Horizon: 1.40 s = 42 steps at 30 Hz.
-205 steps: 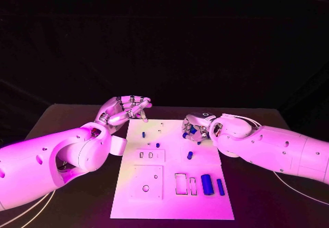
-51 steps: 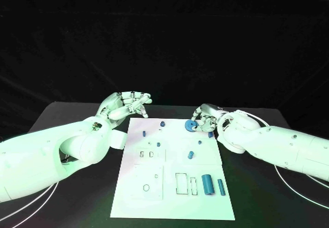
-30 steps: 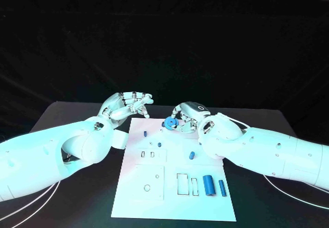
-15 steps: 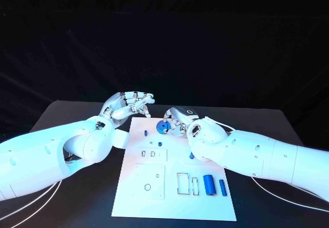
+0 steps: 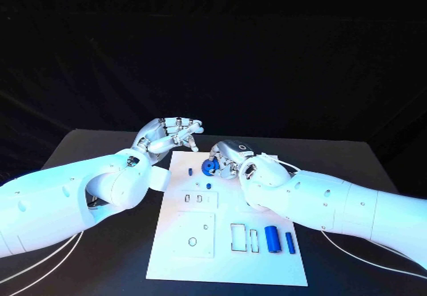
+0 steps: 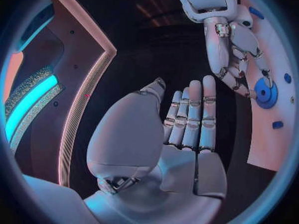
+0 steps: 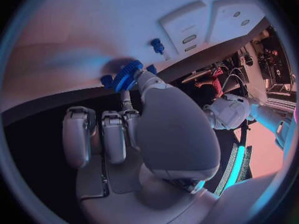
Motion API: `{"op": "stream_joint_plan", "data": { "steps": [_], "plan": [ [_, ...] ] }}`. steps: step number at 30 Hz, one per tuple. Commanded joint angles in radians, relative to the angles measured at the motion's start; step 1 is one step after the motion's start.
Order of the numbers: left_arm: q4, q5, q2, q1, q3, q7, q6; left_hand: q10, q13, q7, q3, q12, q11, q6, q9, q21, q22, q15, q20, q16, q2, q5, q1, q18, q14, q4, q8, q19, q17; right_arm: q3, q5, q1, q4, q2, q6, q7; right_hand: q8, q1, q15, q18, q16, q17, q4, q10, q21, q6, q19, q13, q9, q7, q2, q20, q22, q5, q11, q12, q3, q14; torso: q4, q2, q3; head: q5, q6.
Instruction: Assemble the parts on the task board
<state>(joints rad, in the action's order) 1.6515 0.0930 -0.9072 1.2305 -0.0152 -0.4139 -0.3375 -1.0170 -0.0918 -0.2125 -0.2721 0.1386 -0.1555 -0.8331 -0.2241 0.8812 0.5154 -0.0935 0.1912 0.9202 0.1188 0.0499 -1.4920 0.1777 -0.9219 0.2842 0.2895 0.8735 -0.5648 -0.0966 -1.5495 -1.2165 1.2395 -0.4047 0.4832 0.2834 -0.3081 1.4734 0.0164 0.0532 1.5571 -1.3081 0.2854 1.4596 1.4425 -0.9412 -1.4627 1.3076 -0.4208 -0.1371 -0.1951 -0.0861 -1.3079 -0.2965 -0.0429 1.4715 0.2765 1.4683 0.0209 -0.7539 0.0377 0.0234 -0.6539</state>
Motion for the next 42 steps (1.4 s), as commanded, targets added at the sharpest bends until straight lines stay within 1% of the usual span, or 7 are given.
{"op": "stream_joint_plan", "data": {
  "steps": [1, 15, 19, 22, 23, 29, 42],
  "plan": [
    [0.001, -0.002, 0.002, 0.001, -0.001, -0.005, 0.017, 0.003, -0.001, -0.008, -0.005, 0.005, -0.004, 0.007, -0.001, 0.003, 0.001, -0.001, -0.002, 0.003, 0.005, 0.000, 0.003, 0.004, 0.000, 0.001, 0.003, -0.007, -0.001, -0.002, -0.005, 0.004, -0.004, 0.001, -0.031, -0.009, -0.004, -0.012, 0.005, -0.014, 0.004, -0.229, 0.000, 0.011, 0.005, -0.008, -0.009, 0.128, 0.000, 0.010, 0.000, 0.000, -0.119, -0.002, -0.003, 0.005, 0.005, 0.095, -0.0013, 0.000, -0.0002, 0.000, 0.000],
    [0.001, -0.002, -0.001, 0.001, -0.001, -0.004, 0.016, 0.003, -0.001, -0.009, -0.005, 0.006, -0.005, 0.008, -0.002, 0.008, 0.005, -0.001, -0.001, 0.004, 0.006, 0.001, 0.005, 0.004, 0.000, 0.001, 0.004, -0.012, 0.000, -0.004, -0.002, 0.005, -0.026, 0.007, -0.010, 0.001, 0.019, -0.042, -0.004, -0.011, 0.003, -0.224, 0.001, -0.007, -0.003, 0.019, -0.003, 0.109, 0.005, -0.003, -0.018, -0.007, -0.111, 0.000, -0.014, -0.012, 0.026, 0.094, -0.0008, 0.000, -0.0009, -0.005, 0.000],
    [0.002, -0.002, -0.002, 0.001, -0.001, -0.003, 0.015, 0.003, -0.001, -0.009, -0.005, 0.006, -0.005, 0.008, -0.002, 0.008, 0.005, -0.001, -0.001, 0.004, 0.006, 0.001, 0.005, 0.004, 0.000, 0.001, 0.004, -0.012, 0.000, -0.004, 0.014, 0.005, -0.026, 0.007, -0.011, -0.016, 0.065, -0.067, -0.020, -0.010, 0.004, -0.227, 0.000, -0.023, -0.009, 0.080, 0.001, 0.091, 0.020, -0.024, -0.035, -0.020, -0.108, 0.001, -0.033, -0.027, 0.032, 0.095, -0.0025, 0.000, -0.0009, -0.005, 0.002],
    [0.002, -0.002, -0.002, 0.002, -0.001, -0.003, 0.014, 0.003, -0.001, -0.009, -0.005, 0.006, -0.005, 0.008, -0.002, 0.008, 0.005, -0.001, -0.001, 0.004, 0.006, 0.001, 0.005, 0.004, 0.000, 0.001, 0.004, -0.012, 0.000, -0.004, 0.029, 0.005, -0.024, 0.007, -0.033, -0.025, 0.102, -0.092, -0.032, -0.010, 0.004, -0.229, 0.003, -0.027, -0.010, 0.120, 0.001, 0.088, 0.031, -0.038, -0.042, -0.031, -0.109, 0.002, -0.046, -0.031, 0.007, 0.095, -0.0022, 0.000, -0.0008, -0.005, 0.002],
    [0.002, -0.002, -0.003, 0.002, -0.001, -0.002, 0.014, 0.003, -0.001, -0.009, -0.005, 0.006, -0.005, 0.008, -0.002, 0.008, 0.005, -0.001, -0.001, 0.004, 0.006, 0.001, 0.005, 0.004, 0.000, 0.001, 0.004, -0.012, 0.000, -0.004, 0.032, 0.005, -0.024, 0.008, -0.040, -0.026, 0.106, -0.103, -0.034, -0.010, 0.004, -0.229, 0.003, -0.028, -0.010, 0.119, 0.001, 0.087, 0.032, -0.039, -0.040, -0.033, -0.110, 0.002, -0.048, -0.031, -0.006, 0.095, -0.0019, 0.000, -0.0009, -0.005, 0.002],
    [0.004, -0.002, -0.005, 0.002, -0.001, -0.001, 0.012, 0.003, -0.001, -0.009, -0.005, 0.006, -0.005, 0.008, -0.002, 0.008, 0.005, -0.001, -0.001, 0.004, 0.006, 0.001, 0.005, 0.004, 0.000, 0.001, 0.004, -0.012, 0.000, -0.005, 0.048, 0.005, -0.023, 0.006, -0.091, -0.024, 0.129, -0.229, -0.039, -0.014, 0.010, -0.248, 0.009, -0.023, 0.002, 0.103, -0.011, 0.095, 0.034, -0.042, 0.010, -0.041, -0.127, -0.004, -0.052, -0.025, -0.123, 0.099, -0.0013, 0.000, -0.0007, -0.006, 0.000],
    [0.004, -0.002, -0.009, 0.002, -0.001, 0.002, 0.008, 0.005, -0.002, -0.010, -0.004, 0.006, -0.005, 0.009, -0.002, 0.012, 0.007, -0.002, -0.001, 0.005, 0.006, 0.000, 0.008, 0.004, 0.001, 0.003, 0.003, -0.015, 0.000, -0.005, 0.057, 0.006, -0.015, -0.006, -0.130, -0.021, 0.123, -0.238, -0.036, -0.016, 0.011, -0.252, 0.007, -0.011, 0.009, 0.075, -0.016, 0.109, 0.030, -0.035, 0.034, -0.040, -0.136, -0.003, -0.048, -0.015, -0.123, 0.100, -0.0024, 0.000, -0.0011, -0.009, -0.004]
  ]
}}
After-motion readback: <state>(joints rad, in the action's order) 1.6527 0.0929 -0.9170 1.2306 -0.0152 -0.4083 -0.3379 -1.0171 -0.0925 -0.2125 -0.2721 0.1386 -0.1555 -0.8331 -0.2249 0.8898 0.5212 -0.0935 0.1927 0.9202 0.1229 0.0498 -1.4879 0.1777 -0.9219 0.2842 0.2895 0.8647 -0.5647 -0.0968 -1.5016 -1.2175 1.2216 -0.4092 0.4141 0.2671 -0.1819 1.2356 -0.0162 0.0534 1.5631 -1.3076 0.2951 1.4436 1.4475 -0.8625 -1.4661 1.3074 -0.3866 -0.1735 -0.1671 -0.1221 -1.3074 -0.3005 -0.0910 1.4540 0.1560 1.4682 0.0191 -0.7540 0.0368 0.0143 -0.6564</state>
